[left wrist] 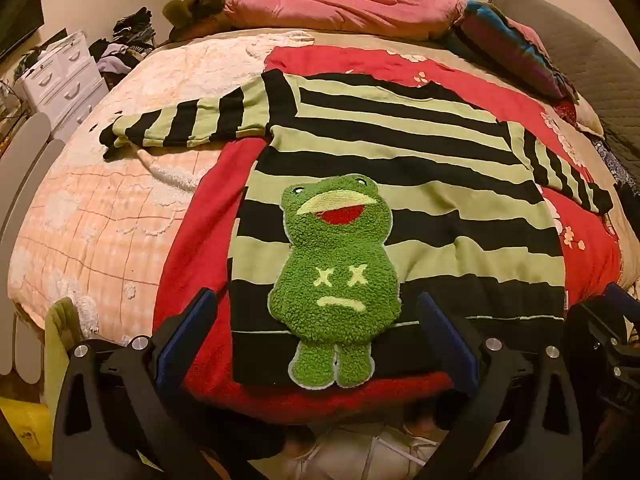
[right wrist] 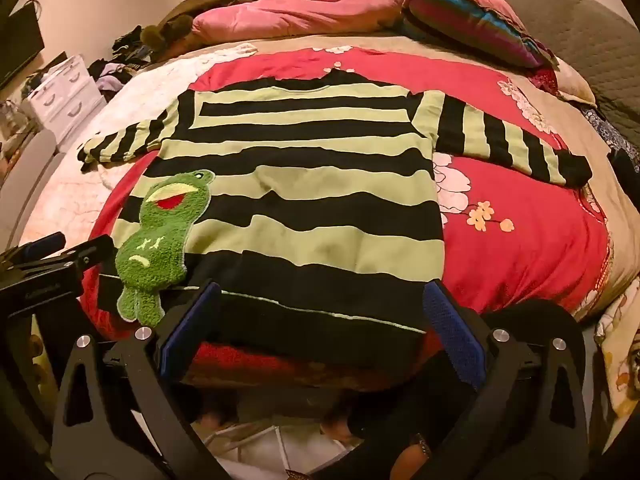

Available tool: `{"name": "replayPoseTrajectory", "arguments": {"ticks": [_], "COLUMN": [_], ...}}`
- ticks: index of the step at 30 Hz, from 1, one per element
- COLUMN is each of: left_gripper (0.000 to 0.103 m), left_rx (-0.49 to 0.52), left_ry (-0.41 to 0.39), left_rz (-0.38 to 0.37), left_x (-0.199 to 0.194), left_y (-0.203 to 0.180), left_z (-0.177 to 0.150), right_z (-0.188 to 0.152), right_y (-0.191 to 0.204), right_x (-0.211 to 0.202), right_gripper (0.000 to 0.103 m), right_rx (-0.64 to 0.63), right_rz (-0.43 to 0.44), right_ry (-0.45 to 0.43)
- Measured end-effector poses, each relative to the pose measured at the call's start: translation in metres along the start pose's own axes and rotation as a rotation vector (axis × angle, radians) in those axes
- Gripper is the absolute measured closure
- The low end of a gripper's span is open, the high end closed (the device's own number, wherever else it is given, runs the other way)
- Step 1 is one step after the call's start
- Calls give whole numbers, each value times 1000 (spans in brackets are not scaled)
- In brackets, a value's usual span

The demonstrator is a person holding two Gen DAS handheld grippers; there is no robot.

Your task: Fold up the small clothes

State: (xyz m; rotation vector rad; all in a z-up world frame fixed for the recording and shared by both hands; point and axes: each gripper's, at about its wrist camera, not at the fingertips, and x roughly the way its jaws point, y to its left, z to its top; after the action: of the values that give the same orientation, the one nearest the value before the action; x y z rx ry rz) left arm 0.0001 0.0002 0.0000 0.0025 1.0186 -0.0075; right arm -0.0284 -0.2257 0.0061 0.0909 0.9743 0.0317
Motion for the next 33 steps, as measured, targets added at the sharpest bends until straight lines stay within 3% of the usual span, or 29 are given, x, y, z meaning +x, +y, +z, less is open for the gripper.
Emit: {"name": "replayPoseTrajectory", "arguments": {"ticks": [33], "left_gripper": [4], "left_rx": [4], "left_ry": [-5], "left_rz": [8], "left_x": [-1], "left_y": [0], "left_z": [2], "right_z": [1], "right_y": [8], "right_x": [-4], "right_gripper": [8], "right_rx": [-26], "right_rz": [-7], "right_ry": [-10]}}
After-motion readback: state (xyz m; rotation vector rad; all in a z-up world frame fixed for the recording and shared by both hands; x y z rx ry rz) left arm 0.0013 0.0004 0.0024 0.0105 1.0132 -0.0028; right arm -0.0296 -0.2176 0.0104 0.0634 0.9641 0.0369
